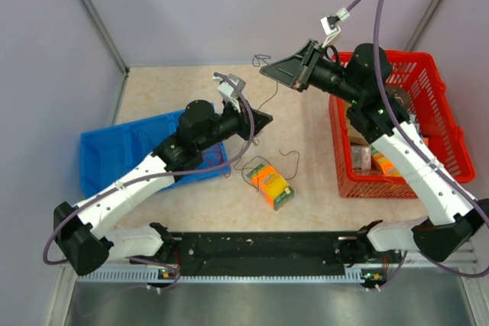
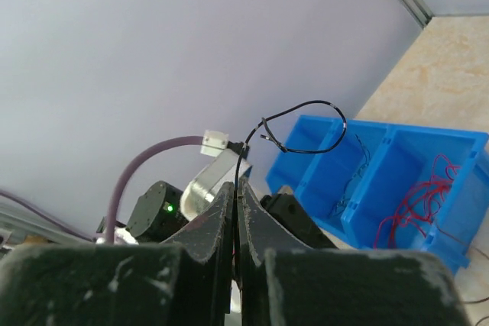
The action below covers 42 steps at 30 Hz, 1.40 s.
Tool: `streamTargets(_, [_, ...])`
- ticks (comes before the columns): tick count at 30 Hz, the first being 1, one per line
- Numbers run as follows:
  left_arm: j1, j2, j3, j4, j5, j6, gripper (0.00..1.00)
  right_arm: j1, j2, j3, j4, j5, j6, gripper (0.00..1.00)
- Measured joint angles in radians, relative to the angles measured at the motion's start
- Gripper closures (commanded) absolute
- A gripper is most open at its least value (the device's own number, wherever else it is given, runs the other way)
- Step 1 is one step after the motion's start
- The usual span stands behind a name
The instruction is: Untangle the cables
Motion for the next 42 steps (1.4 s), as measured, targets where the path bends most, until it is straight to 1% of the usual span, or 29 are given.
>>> streamTargets(2, [0.0,0.0,0.051,-0.057,-0.008,0.03,1.0,0.0,-0.013,0.0,0.001,0.002,-0.007,0.7])
streamTargets(4, [-0.001,-0.01,0.091,-0.112,-0.036,0.056,1.0,0.0,-0.03,-0.001,-0.009,0.008,-0.044,0.43])
streamTargets(5, [-0.001,-0.026,0.106,-0.149,-0.059,0.068,1.0,0.0,-0.04,-0.006,-0.011,0.013,-0.061,0.33])
streamTargets(7, [0.0,-0.077,0.142,-0.252,-0.113,0.098,1.0,0.0,-0.077,-0.049,-0.011,0.036,-0.118,0.2])
streamTargets(9, [0.004,-0.117,0.22,-0.363,-0.171,0.126,1.0,-0.001,-0.125,-0.121,-0.012,0.071,-0.168,0.14])
streamTargets(10, [0.009,-0.128,0.287,-0.432,-0.203,0.14,1.0,-0.001,-0.158,-0.18,0.001,0.099,-0.204,0.12])
streamTargets(12, [0.02,-0.133,0.452,-0.539,-0.268,0.164,1.0,-0.001,-0.203,-0.279,0.022,0.138,-0.252,0.11])
streamTargets(15, [0.03,-0.125,0.702,-0.66,-0.372,0.2,1.0,-0.001,-0.241,-0.451,0.134,0.165,-0.314,0.12])
streamTargets(16, [0.031,-0.116,0.799,-0.7,-0.423,0.215,1.0,-0.001,-0.233,-0.502,0.176,0.163,-0.331,0.13])
streamTargets(18, [0.031,-0.105,0.925,-0.749,-0.516,0.244,1.0,-0.001,-0.19,-0.553,0.237,0.152,-0.348,0.14])
streamTargets(20, [0.031,-0.105,1.003,-0.78,-0.618,0.281,1.0,0.0,-0.119,-0.581,0.299,0.134,-0.36,0.14])
streamTargets(22, [0.039,-0.103,1.049,-0.805,-0.734,0.327,1.0,0.004,-0.057,-0.613,0.359,0.12,-0.373,0.14])
streamTargets(24, [0.053,-0.09,1.074,-0.829,-0.813,0.371,1.0,0.008,-0.014,-0.661,0.416,0.113,-0.388,0.14])
streamTargets(27, [0.073,-0.029,1.141,-0.836,-0.883,0.425,1.0,0.011,0.034,-0.722,0.502,0.078,-0.407,0.13])
streamTargets(30, [0.076,0.014,1.168,-0.803,-0.887,0.448,1.0,0.027,0.115,-0.745,0.634,-0.034,-0.435,0.09])
streamTargets(33, [0.076,0.035,1.168,-0.79,-0.864,0.444,1.0,0.079,0.204,-0.74,0.747,-0.148,-0.451,0.07])
streamTargets(35, [0.076,0.042,1.167,-0.79,-0.844,0.439,1.0,0.147,0.256,-0.726,0.78,-0.183,-0.484,0.07])
streamTargets(38, [0.076,0.04,1.167,-0.789,-0.821,0.422,1.0,0.256,0.317,-0.682,0.793,-0.185,-0.537,0.07])
streamTargets(39, [0.076,0.038,1.167,-0.789,-0.815,0.418,1.0,0.285,0.336,-0.66,0.794,-0.175,-0.55,0.08])
streamTargets(40, [0.076,0.033,1.167,-0.789,-0.81,0.413,1.0,0.31,0.35,-0.641,0.794,-0.159,-0.563,0.12])
streamTargets(41, [0.076,0.029,1.167,-0.789,-0.804,0.409,1.0,0.33,0.361,-0.625,0.792,-0.138,-0.575,0.17])
streamTargets(42, [0.076,0.022,1.167,-0.789,-0.797,0.403,1.0,0.344,0.37,-0.611,0.791,-0.118,-0.586,0.28])
